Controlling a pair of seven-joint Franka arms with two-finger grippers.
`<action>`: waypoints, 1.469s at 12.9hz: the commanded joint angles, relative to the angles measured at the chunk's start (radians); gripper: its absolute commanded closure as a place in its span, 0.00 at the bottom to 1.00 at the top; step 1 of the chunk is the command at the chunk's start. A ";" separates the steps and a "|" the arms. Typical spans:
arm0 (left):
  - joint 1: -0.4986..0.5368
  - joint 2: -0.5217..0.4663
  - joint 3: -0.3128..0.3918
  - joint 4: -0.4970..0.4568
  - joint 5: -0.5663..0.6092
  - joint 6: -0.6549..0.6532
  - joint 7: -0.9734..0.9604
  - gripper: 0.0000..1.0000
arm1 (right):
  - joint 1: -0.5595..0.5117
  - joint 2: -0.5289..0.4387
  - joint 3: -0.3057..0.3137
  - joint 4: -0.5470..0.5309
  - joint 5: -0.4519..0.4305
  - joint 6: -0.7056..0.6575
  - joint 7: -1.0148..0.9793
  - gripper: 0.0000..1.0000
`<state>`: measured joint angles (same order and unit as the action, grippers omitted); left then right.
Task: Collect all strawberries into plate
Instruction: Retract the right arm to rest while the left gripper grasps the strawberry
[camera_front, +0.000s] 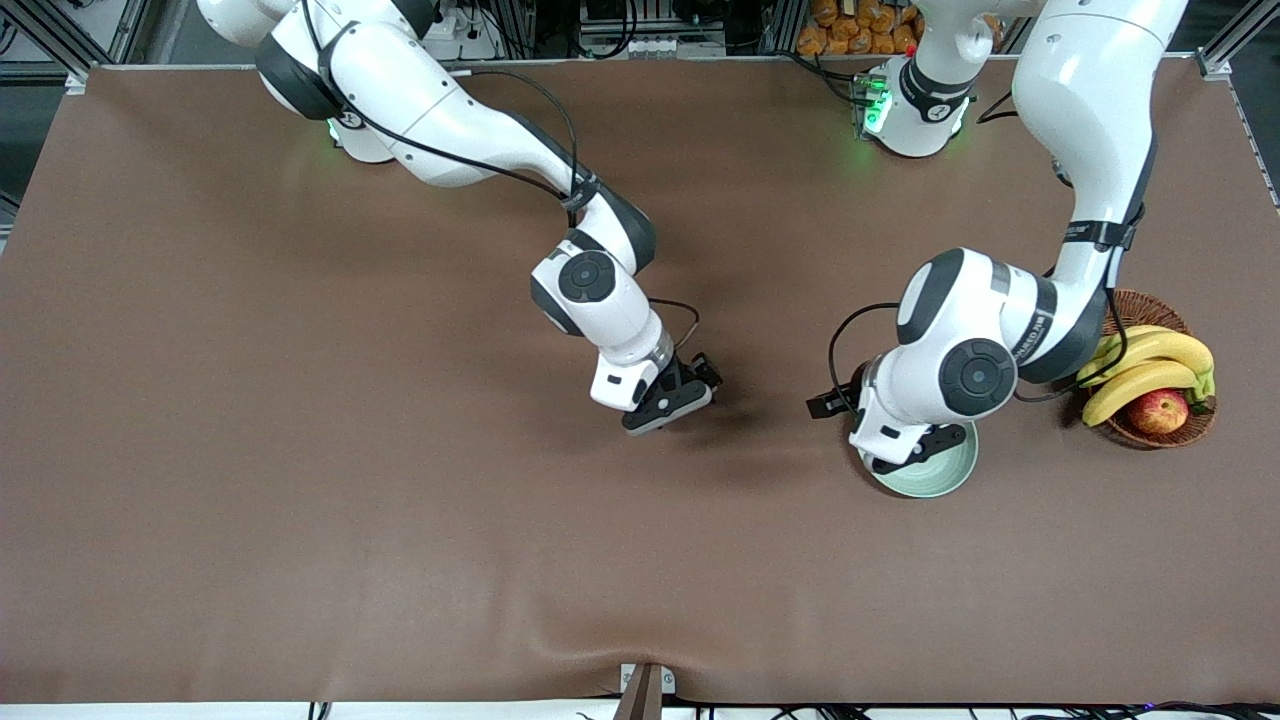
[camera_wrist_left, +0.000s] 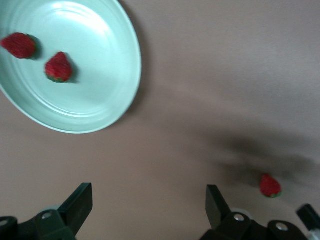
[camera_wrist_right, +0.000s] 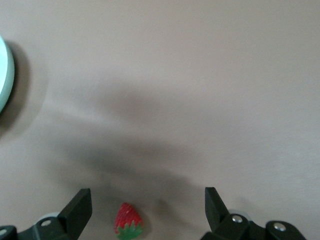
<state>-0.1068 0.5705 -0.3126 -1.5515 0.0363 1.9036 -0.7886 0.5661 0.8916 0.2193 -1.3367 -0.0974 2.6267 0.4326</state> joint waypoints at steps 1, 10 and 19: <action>-0.051 0.063 0.000 0.037 -0.012 0.075 -0.116 0.00 | -0.077 -0.115 0.006 -0.053 -0.016 -0.104 0.003 0.00; -0.232 0.222 0.009 0.077 -0.009 0.396 -0.597 0.00 | -0.394 -0.426 0.009 -0.176 -0.013 -0.558 -0.192 0.00; -0.284 0.269 0.010 0.073 0.005 0.417 -0.597 0.00 | -0.562 -0.755 -0.133 -0.305 0.027 -0.824 -0.389 0.00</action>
<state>-0.3739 0.8228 -0.3104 -1.4983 0.0352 2.3157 -1.3739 0.0122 0.2220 0.1391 -1.5819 -0.0955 1.8278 0.1210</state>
